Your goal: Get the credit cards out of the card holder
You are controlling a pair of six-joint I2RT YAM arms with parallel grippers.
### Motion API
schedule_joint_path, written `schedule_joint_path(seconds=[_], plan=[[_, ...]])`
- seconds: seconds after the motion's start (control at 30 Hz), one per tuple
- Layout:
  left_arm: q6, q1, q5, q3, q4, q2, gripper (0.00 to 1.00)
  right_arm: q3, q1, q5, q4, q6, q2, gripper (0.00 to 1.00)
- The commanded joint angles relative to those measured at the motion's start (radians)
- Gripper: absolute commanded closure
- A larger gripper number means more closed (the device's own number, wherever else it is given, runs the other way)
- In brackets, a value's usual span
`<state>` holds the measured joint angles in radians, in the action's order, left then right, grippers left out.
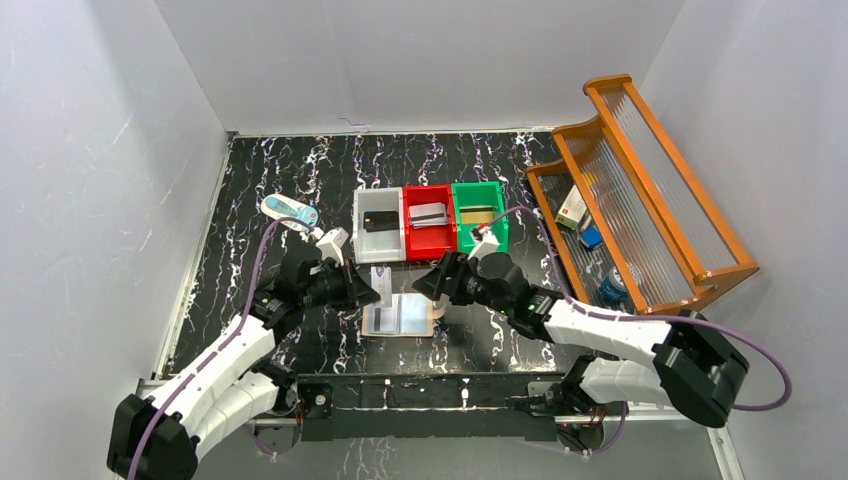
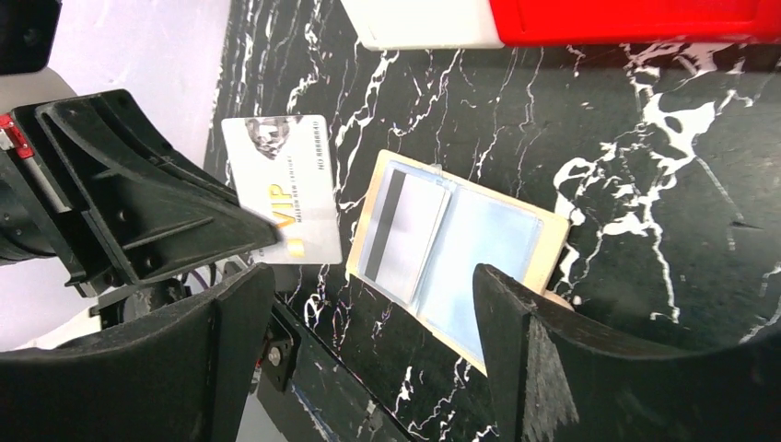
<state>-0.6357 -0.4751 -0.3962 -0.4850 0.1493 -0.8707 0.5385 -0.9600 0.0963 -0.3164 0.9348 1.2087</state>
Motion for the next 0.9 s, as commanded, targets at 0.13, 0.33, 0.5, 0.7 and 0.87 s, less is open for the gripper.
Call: schedule_joint_path(seconds=[0.13,0.33,0.5,0.7,0.87], plan=[[-0.059,0.001,-0.15,0.061,-0.179,0.081,1.0,-0.097,0.116,-0.258,-0.262,-0.005,-0.082,0.2],[-0.202,0.001,-0.298,0.15,-0.455,0.082,1.0,-0.08,0.131,-0.425,-0.416,0.034,0.007,0.31],[-0.266,0.001,-0.361,0.181,-0.596,0.071,1.0,-0.071,0.133,-0.469,-0.489,0.06,0.066,0.37],[-0.282,0.001,-0.402,0.191,-0.655,0.055,1.0,-0.07,0.137,-0.526,-0.563,0.083,0.108,0.48],[-0.3,0.002,-0.434,0.196,-0.7,0.031,1.0,-0.083,0.149,-0.561,-0.633,0.109,0.117,0.58]])
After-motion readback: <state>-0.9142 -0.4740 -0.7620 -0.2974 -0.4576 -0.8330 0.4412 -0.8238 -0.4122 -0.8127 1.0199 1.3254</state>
